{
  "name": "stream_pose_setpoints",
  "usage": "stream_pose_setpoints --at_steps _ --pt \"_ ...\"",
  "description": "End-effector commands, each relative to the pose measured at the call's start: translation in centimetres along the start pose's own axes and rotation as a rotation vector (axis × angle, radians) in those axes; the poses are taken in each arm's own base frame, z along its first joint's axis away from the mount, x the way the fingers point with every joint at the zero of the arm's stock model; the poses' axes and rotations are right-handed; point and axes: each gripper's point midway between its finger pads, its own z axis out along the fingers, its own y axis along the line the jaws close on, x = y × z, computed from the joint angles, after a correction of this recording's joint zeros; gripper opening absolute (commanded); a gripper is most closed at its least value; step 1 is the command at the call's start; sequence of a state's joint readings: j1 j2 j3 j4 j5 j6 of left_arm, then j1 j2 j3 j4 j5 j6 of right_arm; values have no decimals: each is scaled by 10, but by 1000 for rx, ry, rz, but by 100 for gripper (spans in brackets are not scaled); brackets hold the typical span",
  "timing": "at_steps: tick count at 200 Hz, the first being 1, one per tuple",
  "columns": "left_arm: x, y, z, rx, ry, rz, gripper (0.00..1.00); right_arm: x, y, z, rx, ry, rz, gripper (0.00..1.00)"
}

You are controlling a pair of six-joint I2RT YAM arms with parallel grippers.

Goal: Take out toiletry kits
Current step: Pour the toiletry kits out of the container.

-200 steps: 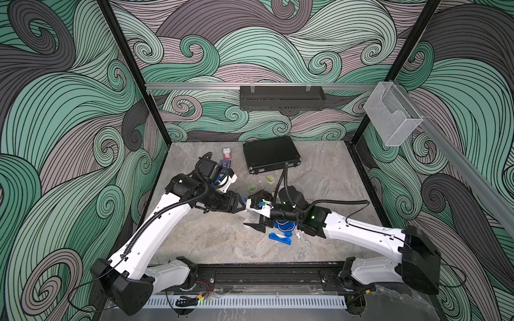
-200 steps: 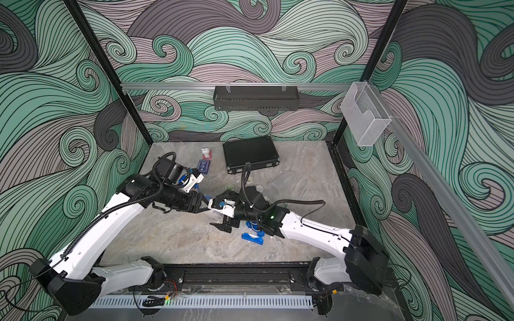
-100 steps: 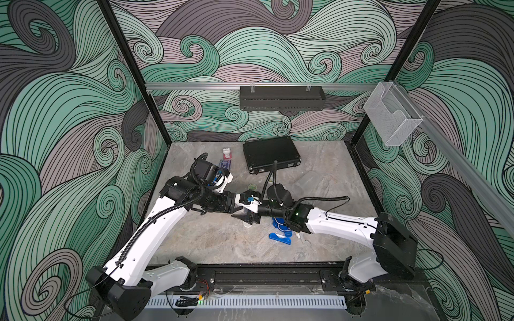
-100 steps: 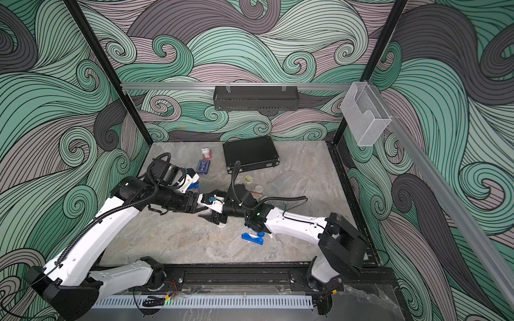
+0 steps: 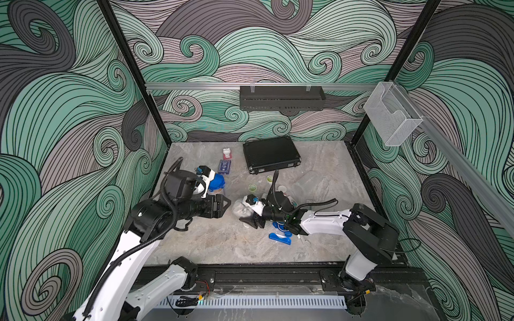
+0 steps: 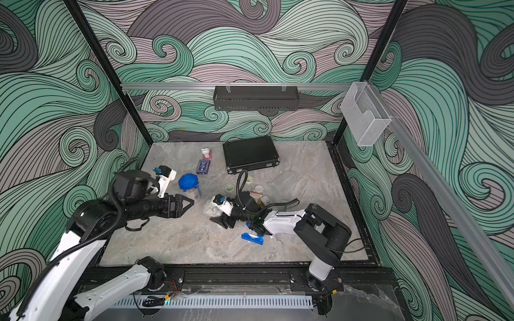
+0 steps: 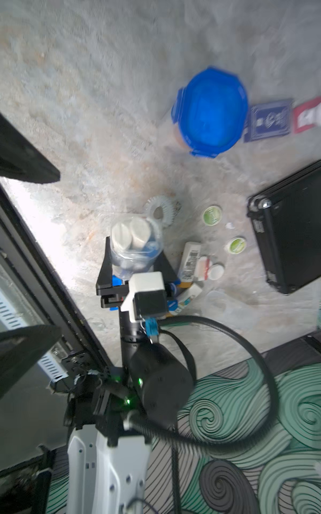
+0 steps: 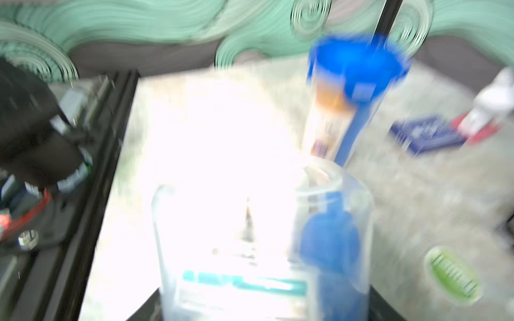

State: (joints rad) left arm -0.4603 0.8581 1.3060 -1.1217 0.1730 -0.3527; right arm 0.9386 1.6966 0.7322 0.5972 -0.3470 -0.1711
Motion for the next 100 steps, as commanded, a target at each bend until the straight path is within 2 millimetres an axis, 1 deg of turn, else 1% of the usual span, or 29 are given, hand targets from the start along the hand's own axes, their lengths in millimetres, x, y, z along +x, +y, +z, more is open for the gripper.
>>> stream_pose_setpoints --at_steps 1,10,19,27,42,51,63,69,75,85,91,94,100 --pt "-9 19 -17 -111 -98 -6 81 -109 4 -27 -4 -305 -108 61" --pt "-8 24 -17 -130 -114 -6 80 -127 6 -34 -8 -319 -124 61" --pt "-6 28 -15 -141 -122 -5 81 -134 8 -37 -13 -330 -136 61" --pt "-4 30 -12 -147 -122 -7 80 -129 10 -34 -23 -332 -145 61" --pt "0 33 -3 -150 -108 -13 80 -105 10 -21 -34 -314 -134 62" --pt "4 33 2 -145 -97 -12 80 -96 12 -18 -44 -305 -127 61" --pt "8 36 7 -150 -89 -15 80 -100 15 -21 -56 -324 -122 62" --pt "10 38 10 -152 -86 -14 80 -105 15 -25 -53 -343 -119 62" --pt "12 40 12 -157 -86 -13 81 -105 14 -26 -44 -349 -127 63" --pt "14 44 16 -170 -90 -14 81 -97 6 -15 -20 -330 -114 63" --pt "14 46 18 -177 -93 -14 81 -94 8 -9 -42 -330 -116 61" --pt "15 47 19 -181 -92 -14 80 -97 9 -10 -52 -342 -120 60" --pt "16 48 21 -188 -90 -12 81 -110 15 -18 -65 -392 -135 61"
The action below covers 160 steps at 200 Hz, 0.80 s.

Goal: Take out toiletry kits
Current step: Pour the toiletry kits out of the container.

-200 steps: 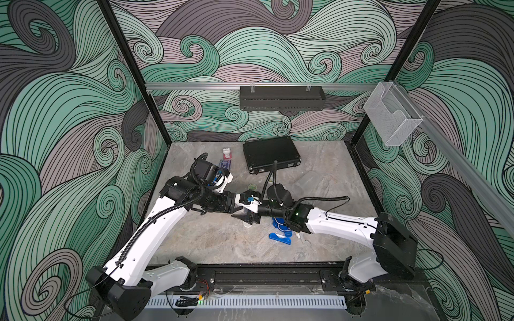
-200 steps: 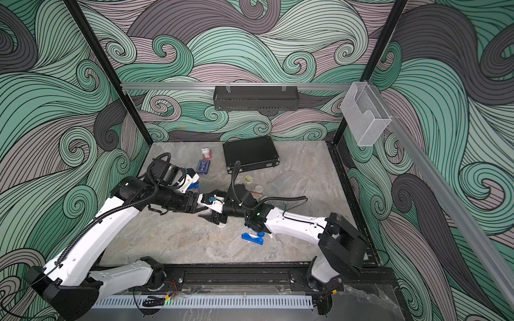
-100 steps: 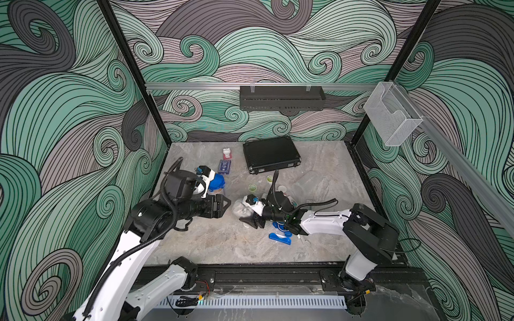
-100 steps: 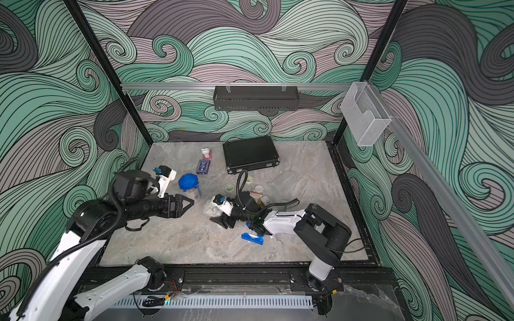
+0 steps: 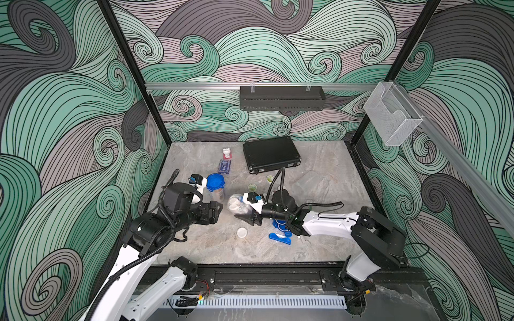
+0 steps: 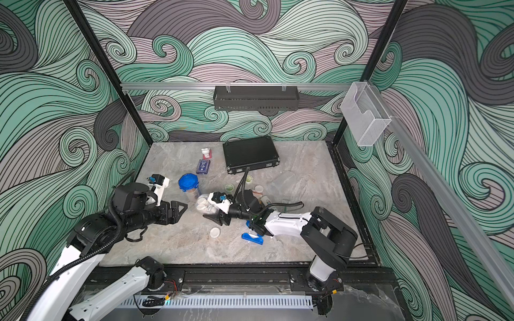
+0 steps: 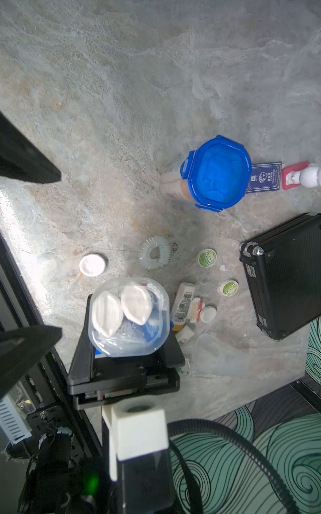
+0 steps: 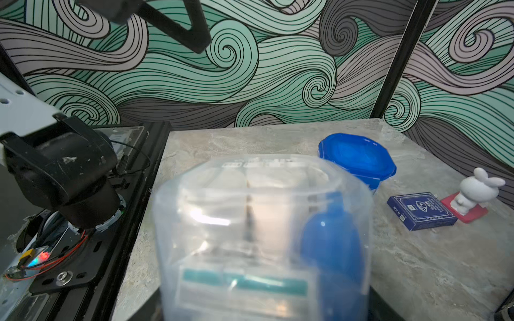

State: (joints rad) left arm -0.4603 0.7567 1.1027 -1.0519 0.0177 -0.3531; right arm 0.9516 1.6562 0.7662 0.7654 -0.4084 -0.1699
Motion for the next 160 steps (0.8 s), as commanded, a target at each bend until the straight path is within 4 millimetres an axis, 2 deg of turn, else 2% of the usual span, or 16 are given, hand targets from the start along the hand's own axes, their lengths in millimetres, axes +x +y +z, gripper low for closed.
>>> stream_pose_setpoints --at_steps 1,13,22,30,46,52,60,74,81,89,97,106,112,137,145,160 --pt "-11 6 1 -33 -66 -14 81 -43 3 1 -28 -170 -45 61" --pt "-8 12 3 -60 -65 -13 81 -85 9 -14 -31 -273 -74 61" --pt "-6 16 3 -76 -76 -17 81 -100 6 -19 -10 -276 -90 62" --pt "-6 17 3 -73 -92 -20 80 -90 1 -11 2 -225 -99 62" --pt "-7 15 3 -52 -122 -22 81 -41 -2 9 -40 -134 -67 61" --pt "-7 15 3 -52 -124 -21 81 -38 1 8 -51 -154 -70 61" --pt "-4 16 4 -57 -121 -24 80 -57 4 0 -47 -227 -74 61" --pt "0 19 7 -59 -121 -24 81 -114 8 -23 -47 -355 -100 62" --pt "1 18 7 -52 -127 -27 80 -124 5 -30 -13 -352 -126 63" --pt "2 15 6 -28 -130 -26 80 -107 -4 -22 36 -278 -146 63" --pt "1 9 4 5 -138 -24 79 -71 -13 -8 36 -184 -136 63" --pt "1 1 0 53 -145 -15 79 -45 -7 -2 -29 -171 -121 59" --pt "1 -7 -2 97 -144 -2 78 -46 5 -7 -63 -210 -147 59" --pt "-2 -38 -19 286 -176 10 77 -84 48 -19 -163 -267 -268 64" --pt "-4 -43 -24 316 -195 6 77 -85 47 -17 -164 -241 -279 65" --pt "-8 -39 -31 292 -217 -4 77 -74 27 -14 -86 -249 -248 65"
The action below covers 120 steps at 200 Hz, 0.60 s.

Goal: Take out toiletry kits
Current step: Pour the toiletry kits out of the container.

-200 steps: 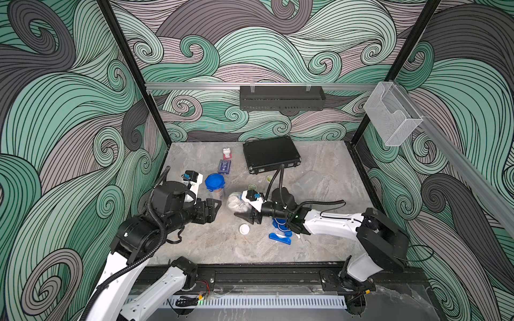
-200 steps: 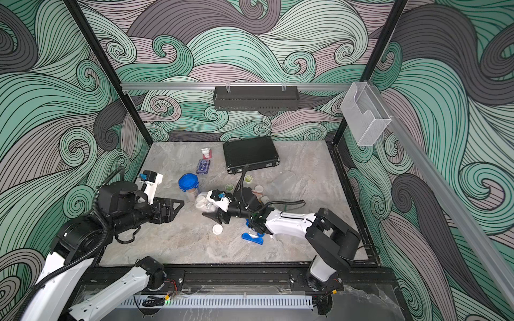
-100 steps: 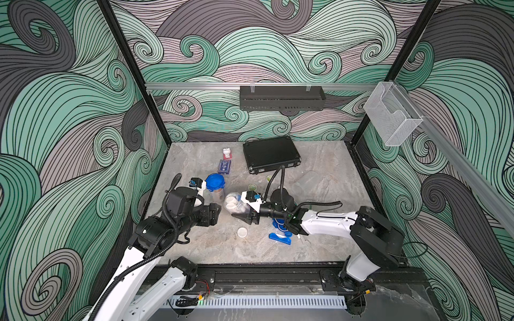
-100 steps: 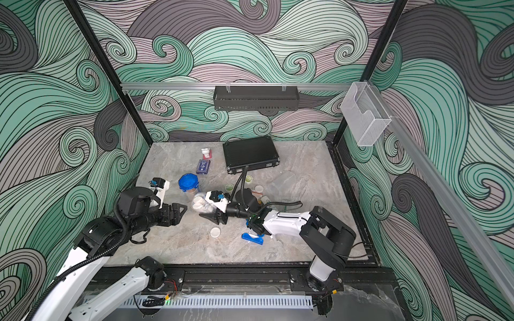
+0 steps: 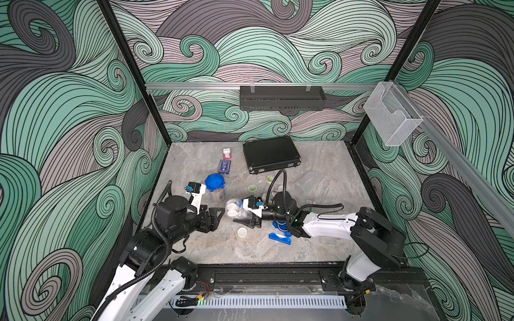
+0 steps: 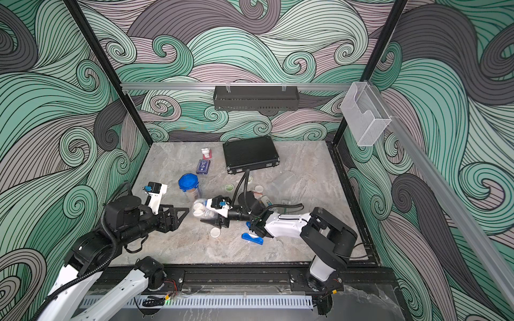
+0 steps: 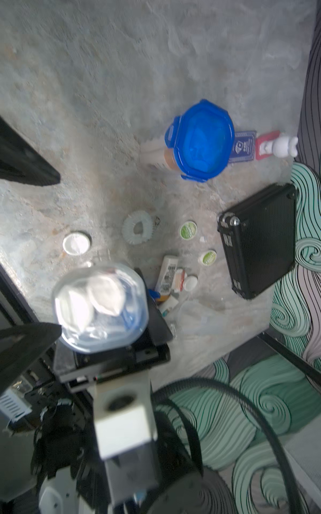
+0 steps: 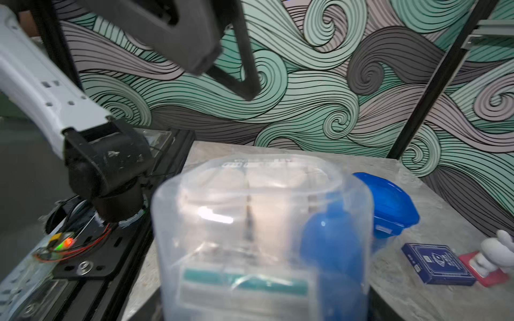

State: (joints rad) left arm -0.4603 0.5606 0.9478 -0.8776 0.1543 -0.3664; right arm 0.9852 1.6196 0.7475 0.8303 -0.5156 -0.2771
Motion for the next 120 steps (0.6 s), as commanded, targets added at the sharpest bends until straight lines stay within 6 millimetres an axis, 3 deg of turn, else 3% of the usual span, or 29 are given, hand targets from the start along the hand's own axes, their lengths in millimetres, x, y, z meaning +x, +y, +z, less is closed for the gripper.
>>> stream_pose_setpoints --at_steps 1,15,25,33,39,58,67,74,88,97,108,120 --pt "-16 -18 -14 84 -67 -10 77 -46 -13 -5 43 -141 -105 64" --pt "-16 -6 -17 11 -64 -15 76 -28 -14 2 26 -146 -69 59" --pt "-16 3 -19 -41 -66 -17 76 -29 -7 8 -8 -144 -105 59" --pt "-16 9 -23 -76 -84 -26 76 -46 -11 9 -2 -166 -111 59" --pt "-16 13 -25 -95 -98 -33 76 -70 -17 7 10 -206 -121 59" --pt "-19 22 -35 -133 -167 -57 76 -162 -28 -12 22 -357 -171 59" --pt "-19 24 -38 -141 -191 -60 76 -178 -26 -18 25 -359 -200 59" --pt "-20 27 -40 -150 -205 -59 76 -165 -30 -15 49 -310 -195 59" --pt "-19 32 -39 -178 -213 -60 76 -81 -40 2 65 -207 -57 60" --pt "-17 33 -37 -184 -203 -53 76 -39 -35 5 45 -225 22 58" --pt "-13 36 -35 -194 -185 -47 76 -33 -33 -1 83 -306 24 54" --pt "-9 40 -34 -209 -184 -46 76 -65 -41 -1 81 -355 25 52"
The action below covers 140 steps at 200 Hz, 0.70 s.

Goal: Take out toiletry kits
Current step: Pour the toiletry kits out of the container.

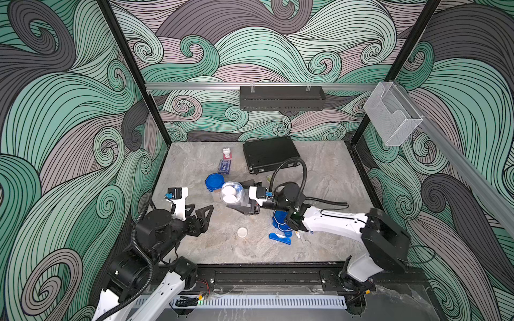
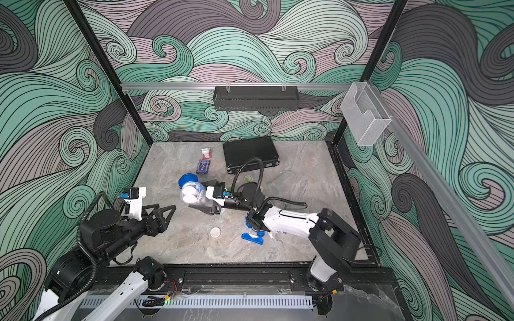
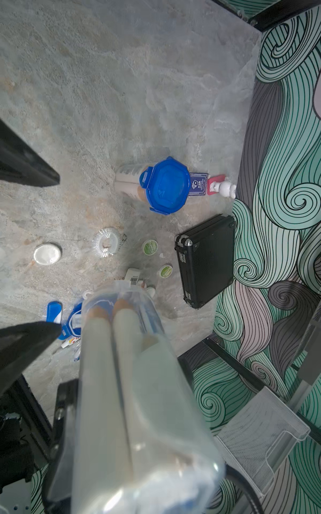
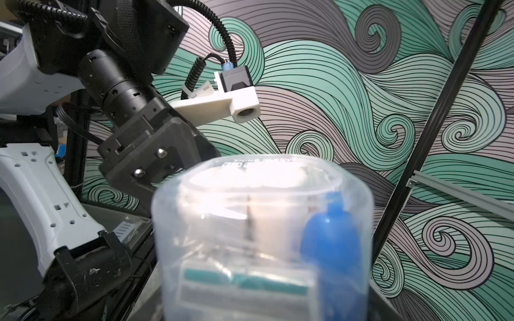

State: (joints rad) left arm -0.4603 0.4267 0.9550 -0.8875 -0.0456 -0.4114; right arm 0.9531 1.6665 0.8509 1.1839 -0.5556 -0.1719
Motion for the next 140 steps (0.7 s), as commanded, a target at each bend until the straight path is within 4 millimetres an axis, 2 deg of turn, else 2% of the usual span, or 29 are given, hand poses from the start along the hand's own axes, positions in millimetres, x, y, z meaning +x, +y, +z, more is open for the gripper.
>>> stream_pose_setpoints --at_steps 1,13,27,38,45,51,58,75,81,86,92,109,112,113,116,126,134,140 --pt "8 16 3 -75 12 0 76 28 -3 -5 31 -7 128 52" --pt "10 16 3 -71 9 0 76 -15 -7 16 -23 -11 69 52" --pt "9 15 2 -62 0 3 76 -59 0 33 -82 6 -48 55" --pt "9 15 3 -64 0 8 76 -80 -1 35 -90 -6 -75 57" --pt "10 16 4 -69 4 11 76 -84 -4 31 -73 -22 -63 57" --pt "11 16 5 -71 8 9 76 -76 -5 25 -53 -19 -48 57" --pt "12 16 5 -70 10 9 76 -54 -3 18 -32 15 -17 58" --pt "10 16 3 -67 -7 8 76 40 22 -2 -40 162 72 58" --pt "9 17 2 -68 -10 10 76 65 29 -9 -34 186 100 58" --pt "10 17 3 -68 -10 10 76 75 30 -14 -16 186 120 58" --pt "10 17 2 -66 -9 12 76 76 28 -17 0 166 138 58" --pt "11 15 3 -57 -5 13 76 40 13 -1 -12 141 117 56" --pt "11 15 3 -57 -5 13 76 28 10 4 -20 142 106 55" --pt "11 15 2 -56 -6 12 76 18 8 8 -21 121 87 55" --pt "11 15 2 -58 -5 13 76 9 8 12 -36 138 81 55" --pt "10 16 1 -61 -7 12 76 -46 5 25 -80 93 -7 56" --pt "11 15 1 -59 -9 11 77 -87 1 26 -83 28 -57 58" --pt "11 16 2 -59 -10 11 76 -104 -1 22 -76 -6 -80 58"
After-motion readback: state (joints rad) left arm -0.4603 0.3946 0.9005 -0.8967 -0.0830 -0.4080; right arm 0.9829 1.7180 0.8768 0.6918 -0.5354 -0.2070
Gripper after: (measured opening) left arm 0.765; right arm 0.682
